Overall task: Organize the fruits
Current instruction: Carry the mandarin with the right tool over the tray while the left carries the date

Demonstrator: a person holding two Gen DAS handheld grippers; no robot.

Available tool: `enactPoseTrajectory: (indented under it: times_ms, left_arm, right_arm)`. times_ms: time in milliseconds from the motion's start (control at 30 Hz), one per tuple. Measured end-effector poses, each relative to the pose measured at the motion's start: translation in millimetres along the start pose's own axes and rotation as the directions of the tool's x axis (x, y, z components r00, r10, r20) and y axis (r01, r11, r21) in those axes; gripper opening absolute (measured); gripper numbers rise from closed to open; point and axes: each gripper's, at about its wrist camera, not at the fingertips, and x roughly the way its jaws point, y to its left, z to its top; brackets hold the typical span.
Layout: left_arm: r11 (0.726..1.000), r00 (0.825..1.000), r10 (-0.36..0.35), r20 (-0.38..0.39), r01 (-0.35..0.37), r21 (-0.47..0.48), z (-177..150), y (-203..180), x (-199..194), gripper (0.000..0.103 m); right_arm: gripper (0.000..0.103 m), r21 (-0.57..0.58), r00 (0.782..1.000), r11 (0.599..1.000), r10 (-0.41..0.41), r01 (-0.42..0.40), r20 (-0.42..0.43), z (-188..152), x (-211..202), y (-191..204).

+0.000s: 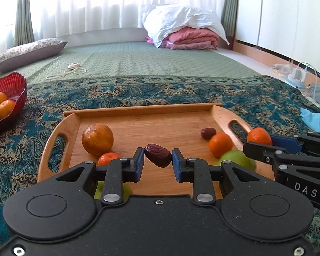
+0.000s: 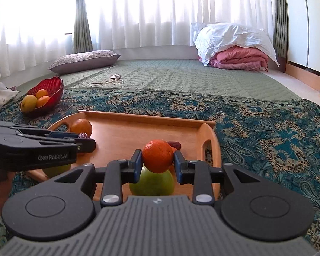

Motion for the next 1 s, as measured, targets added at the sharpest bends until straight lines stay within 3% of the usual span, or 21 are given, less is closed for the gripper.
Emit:
enactPoseTrajectory:
  times_ms: [400, 767, 1000]
  left_arm:
    - [1.0, 0.999, 0.01, -0.051, -0.009, 0.03, -4, 16, 28, 0.027]
    - [0.997, 0.994, -0.012, -0.112, 0.02, 0.069, 5, 23, 52, 0.027]
    - [0.997, 0.992, -0.013, -0.124, 0.021, 0.068, 12, 28, 65, 0.027]
  right_arm:
    - [0.036, -0.035, 0.998, 0.999, 0.035, -0.037, -0.048, 10, 36, 23]
    - [0.036, 0.014, 0.985, 0.998, 0.068, -0.067, -0.159, 22, 71, 15]
    - [0.036, -0.012, 0.977, 0.999, 0.046, -0.05, -0.209, 27, 92, 16]
